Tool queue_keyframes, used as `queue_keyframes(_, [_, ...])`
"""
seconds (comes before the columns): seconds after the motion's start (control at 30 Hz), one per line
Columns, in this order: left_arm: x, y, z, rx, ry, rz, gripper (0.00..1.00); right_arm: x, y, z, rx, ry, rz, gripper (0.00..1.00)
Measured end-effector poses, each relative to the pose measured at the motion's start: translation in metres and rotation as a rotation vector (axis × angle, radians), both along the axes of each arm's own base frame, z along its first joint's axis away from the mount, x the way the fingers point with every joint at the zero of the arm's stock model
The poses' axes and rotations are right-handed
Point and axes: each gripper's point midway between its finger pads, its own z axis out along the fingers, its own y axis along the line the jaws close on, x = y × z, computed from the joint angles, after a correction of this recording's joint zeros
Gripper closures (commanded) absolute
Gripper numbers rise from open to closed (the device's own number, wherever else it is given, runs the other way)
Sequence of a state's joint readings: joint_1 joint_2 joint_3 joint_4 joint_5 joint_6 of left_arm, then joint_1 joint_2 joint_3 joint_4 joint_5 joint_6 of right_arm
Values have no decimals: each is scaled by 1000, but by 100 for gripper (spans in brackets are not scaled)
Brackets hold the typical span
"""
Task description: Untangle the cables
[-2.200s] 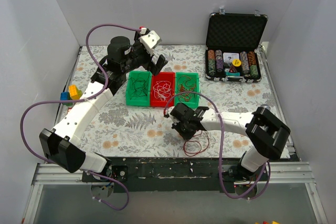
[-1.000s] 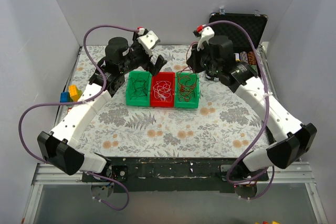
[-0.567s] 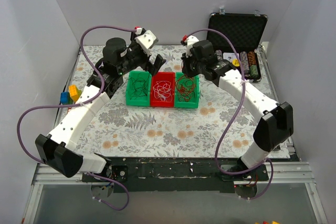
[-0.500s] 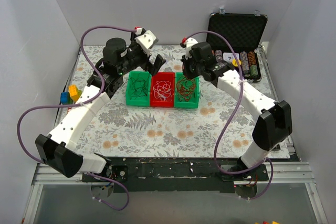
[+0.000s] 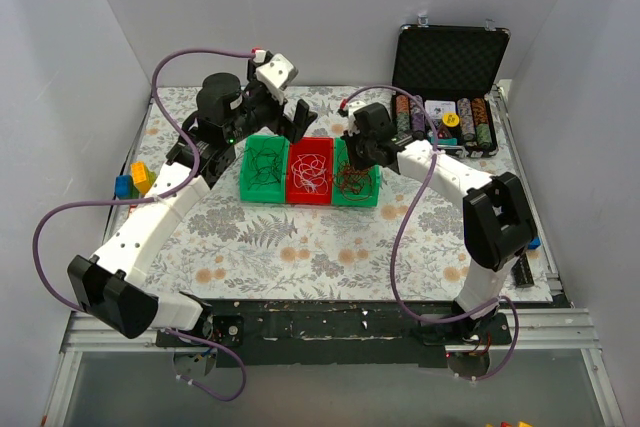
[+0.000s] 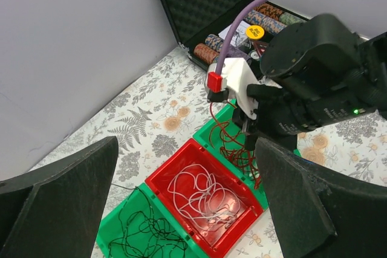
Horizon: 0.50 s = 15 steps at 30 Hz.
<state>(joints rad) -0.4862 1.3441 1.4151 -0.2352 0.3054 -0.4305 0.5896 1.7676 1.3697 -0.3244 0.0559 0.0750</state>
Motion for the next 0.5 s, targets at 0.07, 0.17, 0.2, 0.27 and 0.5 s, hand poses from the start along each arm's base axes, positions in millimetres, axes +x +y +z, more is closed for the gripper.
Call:
queue_keyframes(0.07, [0,0,0,-18,18,11,2,0,1,-9,3,21,-7,99])
queue_keyframes(0.17, [3,4,-1,-55,57,37,2,-1,-1,-16,12,46,-34,99])
queue_keyframes(0.2, [4,6,-2,-68,70,46,2,0,-1,-16,17,50,-42,89])
queue_keyframes(0.27, [10,13,-4,-103,109,76,2,0,-1,-16,25,55,-63,77])
queue_keyframes(0.5, [36,40,-20,-196,255,190,2,7,-13,-13,21,45,-131,40])
